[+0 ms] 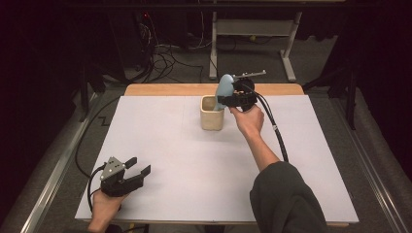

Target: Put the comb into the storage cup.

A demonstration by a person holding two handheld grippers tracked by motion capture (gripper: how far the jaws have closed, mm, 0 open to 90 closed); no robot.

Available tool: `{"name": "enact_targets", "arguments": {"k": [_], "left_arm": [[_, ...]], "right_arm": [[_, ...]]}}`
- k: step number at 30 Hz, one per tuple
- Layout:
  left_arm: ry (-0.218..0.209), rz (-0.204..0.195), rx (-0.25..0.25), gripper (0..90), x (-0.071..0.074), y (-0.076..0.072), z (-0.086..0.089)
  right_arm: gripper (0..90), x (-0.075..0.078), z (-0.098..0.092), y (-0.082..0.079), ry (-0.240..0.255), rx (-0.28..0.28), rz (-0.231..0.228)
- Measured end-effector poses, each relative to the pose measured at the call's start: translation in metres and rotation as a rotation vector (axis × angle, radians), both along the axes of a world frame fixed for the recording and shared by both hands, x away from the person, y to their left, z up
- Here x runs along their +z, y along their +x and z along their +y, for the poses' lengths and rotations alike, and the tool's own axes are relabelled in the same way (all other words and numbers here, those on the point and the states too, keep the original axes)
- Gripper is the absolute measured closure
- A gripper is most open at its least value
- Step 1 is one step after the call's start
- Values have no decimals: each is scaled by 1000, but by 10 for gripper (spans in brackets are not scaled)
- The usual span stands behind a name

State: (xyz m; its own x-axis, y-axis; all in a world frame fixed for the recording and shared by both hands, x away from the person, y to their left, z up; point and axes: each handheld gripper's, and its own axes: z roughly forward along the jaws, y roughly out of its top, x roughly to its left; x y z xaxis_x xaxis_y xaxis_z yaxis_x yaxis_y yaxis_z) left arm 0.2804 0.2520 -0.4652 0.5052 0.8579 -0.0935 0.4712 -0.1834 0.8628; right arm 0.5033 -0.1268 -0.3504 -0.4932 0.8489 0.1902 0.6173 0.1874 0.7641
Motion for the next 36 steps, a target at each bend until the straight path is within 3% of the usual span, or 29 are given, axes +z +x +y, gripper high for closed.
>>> {"name": "enact_targets", "arguments": {"k": [16, 36], "left_arm": [[1, -1, 5, 365, 0, 0, 0], [4, 1, 7, 366, 0, 0, 0]], "right_arm": [[384, 2, 0, -4, -20, 21, -39], [312, -1, -17, -9, 14, 17, -72]]}}
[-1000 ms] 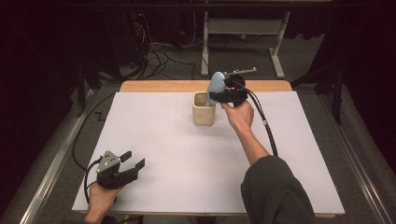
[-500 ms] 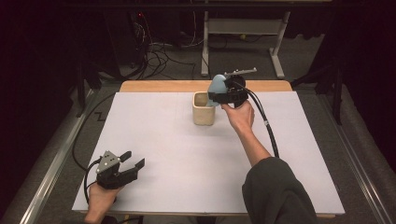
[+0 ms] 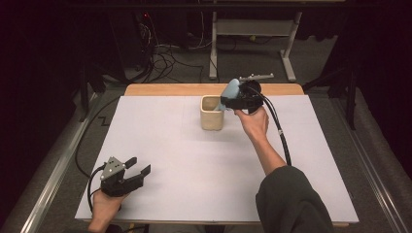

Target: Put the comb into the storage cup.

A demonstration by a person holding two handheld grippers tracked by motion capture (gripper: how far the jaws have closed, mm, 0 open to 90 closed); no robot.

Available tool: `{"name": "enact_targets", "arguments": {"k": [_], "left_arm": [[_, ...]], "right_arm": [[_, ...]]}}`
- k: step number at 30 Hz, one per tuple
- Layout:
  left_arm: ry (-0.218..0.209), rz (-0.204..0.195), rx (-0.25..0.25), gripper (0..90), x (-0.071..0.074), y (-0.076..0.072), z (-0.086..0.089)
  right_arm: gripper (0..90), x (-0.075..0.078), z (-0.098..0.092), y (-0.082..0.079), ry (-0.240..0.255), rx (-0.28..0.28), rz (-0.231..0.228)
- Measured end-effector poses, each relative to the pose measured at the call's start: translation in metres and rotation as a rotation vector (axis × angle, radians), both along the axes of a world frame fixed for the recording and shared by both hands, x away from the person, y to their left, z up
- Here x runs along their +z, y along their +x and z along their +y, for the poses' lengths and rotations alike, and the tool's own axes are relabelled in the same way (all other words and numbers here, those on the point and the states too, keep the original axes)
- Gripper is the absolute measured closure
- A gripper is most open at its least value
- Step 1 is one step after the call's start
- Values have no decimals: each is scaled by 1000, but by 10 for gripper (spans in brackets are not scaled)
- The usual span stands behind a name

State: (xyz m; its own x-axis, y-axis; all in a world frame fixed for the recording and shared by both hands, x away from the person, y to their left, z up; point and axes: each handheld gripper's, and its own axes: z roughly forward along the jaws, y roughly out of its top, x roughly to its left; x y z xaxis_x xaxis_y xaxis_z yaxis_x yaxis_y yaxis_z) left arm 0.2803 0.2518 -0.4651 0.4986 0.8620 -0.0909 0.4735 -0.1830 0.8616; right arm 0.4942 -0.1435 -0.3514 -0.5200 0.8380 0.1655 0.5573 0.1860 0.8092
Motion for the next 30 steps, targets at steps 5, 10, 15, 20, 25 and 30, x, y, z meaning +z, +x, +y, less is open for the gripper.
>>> {"name": "enact_targets", "arguments": {"k": [5, 10, 15, 20, 25, 30], "left_arm": [[-3, -1, 3, 366, 0, 0, 0], [-4, 1, 3, 365, 0, 0, 0], [-5, 1, 3, 366, 0, 0, 0], [-8, -2, 5, 367, 0, 0, 0], [-10, -1, 7, 367, 0, 0, 1], [-9, 0, 7, 367, 0, 0, 1]], "right_arm": [[289, -3, -2, -2, 0, 1, 0], [272, -3, -3, -3, 6, 8, -4], [251, -2, -4, -6, -1, 20, -8], [250, -1, -5, -9, -2, 25, -6], [250, 0, -6, -12, -4, 30, -14], [246, 2, -8, -15, -4, 31, -31]]}}
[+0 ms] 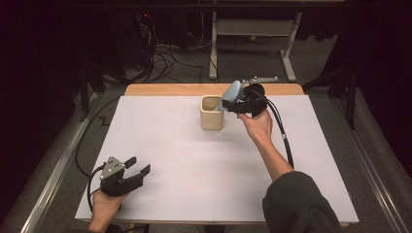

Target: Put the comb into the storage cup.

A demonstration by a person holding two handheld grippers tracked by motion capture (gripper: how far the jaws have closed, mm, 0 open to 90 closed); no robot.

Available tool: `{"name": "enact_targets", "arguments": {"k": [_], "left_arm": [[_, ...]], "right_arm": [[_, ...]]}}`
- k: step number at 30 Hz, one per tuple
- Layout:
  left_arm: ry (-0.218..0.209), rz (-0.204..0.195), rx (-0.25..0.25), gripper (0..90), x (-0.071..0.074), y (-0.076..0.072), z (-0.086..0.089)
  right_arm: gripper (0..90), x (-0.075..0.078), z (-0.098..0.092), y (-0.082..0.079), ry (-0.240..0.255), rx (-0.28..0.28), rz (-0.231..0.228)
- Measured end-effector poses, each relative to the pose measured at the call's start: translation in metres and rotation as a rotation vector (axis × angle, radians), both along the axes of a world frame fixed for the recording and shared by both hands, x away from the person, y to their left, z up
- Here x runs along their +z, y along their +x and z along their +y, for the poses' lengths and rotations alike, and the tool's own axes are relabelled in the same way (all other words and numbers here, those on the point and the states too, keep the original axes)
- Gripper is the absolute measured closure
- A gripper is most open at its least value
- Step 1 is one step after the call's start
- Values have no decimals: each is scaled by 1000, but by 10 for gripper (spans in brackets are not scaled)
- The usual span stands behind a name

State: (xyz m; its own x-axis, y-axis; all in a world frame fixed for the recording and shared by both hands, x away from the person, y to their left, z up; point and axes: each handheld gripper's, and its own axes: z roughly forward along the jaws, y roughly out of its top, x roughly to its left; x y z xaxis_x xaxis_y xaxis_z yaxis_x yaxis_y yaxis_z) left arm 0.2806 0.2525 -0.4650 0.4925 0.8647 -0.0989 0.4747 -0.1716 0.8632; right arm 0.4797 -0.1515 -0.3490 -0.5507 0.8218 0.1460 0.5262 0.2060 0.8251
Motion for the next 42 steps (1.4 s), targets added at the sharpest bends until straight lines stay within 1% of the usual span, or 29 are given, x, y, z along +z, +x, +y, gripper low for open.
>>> {"name": "enact_targets", "arguments": {"k": [4, 12, 16, 26, 28, 32, 42], "left_arm": [[1, 0, -1, 367, 0, 0, 0], [1, -2, 3, 368, 0, 0, 0], [2, -2, 2, 368, 0, 0, 0], [1, -1, 5, 368, 0, 0, 0], [0, 0, 5, 368, 0, 1, 0], [-19, 5, 5, 368, 0, 1, 1], [-13, 3, 8, 368, 0, 0, 1]], "right_arm": [[236, 0, -2, -2, -6, 2, -13], [230, 0, -4, -6, 0, 6, -23], [230, -1, -5, -7, 1, 7, -16], [230, 1, -10, -12, 8, 11, -27], [230, 1, -11, -13, 7, 14, -30], [230, 2, -12, -15, 8, 17, -33], [230, 5, -15, -20, 11, 22, -45]]}}
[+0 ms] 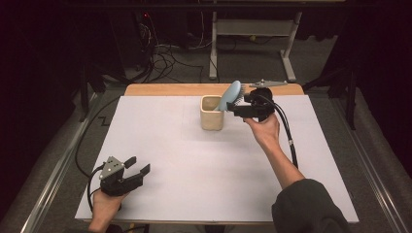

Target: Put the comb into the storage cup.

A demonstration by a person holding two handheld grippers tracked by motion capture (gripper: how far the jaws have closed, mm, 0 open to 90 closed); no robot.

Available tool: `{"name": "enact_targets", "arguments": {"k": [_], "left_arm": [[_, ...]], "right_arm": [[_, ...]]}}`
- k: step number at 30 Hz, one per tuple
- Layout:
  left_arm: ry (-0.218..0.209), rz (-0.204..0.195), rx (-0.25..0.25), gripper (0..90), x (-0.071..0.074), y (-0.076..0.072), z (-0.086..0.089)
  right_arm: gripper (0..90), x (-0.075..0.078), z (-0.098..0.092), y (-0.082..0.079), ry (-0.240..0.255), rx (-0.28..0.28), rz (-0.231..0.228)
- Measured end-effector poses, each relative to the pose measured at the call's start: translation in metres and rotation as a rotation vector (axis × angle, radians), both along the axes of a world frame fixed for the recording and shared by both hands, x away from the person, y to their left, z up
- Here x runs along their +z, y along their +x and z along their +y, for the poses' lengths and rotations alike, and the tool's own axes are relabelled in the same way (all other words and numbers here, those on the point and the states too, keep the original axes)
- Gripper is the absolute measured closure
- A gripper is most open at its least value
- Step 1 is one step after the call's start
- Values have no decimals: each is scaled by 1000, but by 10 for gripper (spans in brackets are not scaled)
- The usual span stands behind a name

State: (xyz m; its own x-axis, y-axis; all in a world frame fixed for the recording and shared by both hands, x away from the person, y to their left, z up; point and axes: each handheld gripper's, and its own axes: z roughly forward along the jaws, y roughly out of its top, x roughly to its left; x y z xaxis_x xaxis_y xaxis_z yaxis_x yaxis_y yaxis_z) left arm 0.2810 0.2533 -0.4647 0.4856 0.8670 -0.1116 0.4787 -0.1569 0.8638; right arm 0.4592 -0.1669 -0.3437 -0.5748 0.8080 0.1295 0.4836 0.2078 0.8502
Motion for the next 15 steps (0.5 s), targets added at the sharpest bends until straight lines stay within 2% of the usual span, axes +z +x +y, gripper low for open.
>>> {"name": "enact_targets", "arguments": {"k": [9, 15], "left_arm": [[-1, -2, 0, 368, 0, 1, 1], [3, -2, -1, 368, 0, 1, 0]], "right_arm": [[231, -1, -2, -5, -9, 10, 4], [231, 4, -7, -9, 2, 10, -16]]}}
